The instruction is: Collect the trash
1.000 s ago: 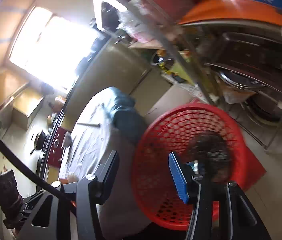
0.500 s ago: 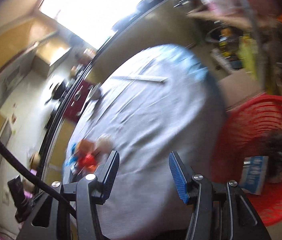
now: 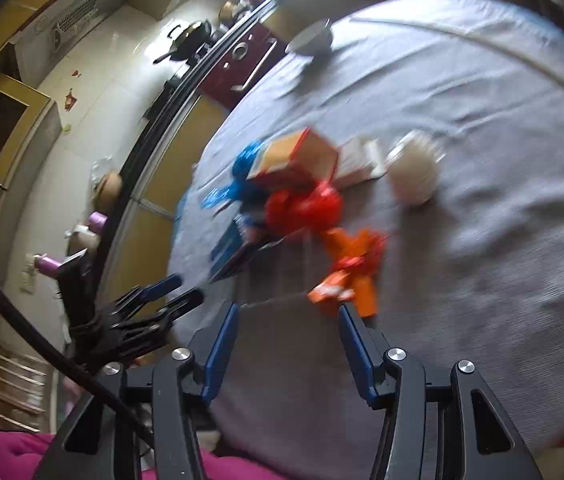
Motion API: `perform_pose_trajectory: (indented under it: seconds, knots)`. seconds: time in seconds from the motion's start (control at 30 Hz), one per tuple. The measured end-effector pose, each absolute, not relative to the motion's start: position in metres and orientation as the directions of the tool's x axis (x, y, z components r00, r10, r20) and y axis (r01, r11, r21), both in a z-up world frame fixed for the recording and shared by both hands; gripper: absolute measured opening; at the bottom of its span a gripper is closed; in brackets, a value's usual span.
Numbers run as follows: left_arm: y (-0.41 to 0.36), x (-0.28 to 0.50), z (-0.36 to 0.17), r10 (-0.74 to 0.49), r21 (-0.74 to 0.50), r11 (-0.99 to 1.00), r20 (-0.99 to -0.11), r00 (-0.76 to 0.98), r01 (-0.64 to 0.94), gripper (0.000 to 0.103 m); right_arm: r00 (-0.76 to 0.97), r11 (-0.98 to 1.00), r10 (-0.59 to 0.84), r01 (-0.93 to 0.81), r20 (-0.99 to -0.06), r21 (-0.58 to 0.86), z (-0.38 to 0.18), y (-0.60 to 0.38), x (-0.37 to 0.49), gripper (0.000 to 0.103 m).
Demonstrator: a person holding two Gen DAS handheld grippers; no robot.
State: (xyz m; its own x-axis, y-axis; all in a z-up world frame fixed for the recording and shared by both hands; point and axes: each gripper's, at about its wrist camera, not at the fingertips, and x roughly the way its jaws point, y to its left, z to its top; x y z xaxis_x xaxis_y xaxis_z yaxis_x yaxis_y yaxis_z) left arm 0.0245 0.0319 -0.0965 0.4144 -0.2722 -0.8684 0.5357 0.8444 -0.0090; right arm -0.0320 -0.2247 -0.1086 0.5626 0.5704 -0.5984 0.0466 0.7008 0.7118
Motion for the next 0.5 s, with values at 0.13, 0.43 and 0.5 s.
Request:
perform_pose_trajectory:
  seconds: [0.13,0.43,0.5]
  knots:
    - [0.028,0.035,-0.103,-0.303,-0.013,0.812,-0.864,0.402,0.583,0.072,0.5,0.657,0.632,0.06,-0.592,0.752,-0.123,-0.203,-0.016,0.056]
    - [0.01,0.054,-0.112,-0.426,-0.093,0.703,-0.849,0.313,0.705,0.072,0.494,0.488,0.693,0.214,-0.525,0.846,-0.149,-0.212,0.013,0.056]
    - [0.006,0.057,-0.114,-0.459,-0.126,0.68,-0.842,0.285,0.722,0.072,0.5,0.452,0.698,0.25,-0.514,0.856,-0.154,-0.215,0.017,0.056]
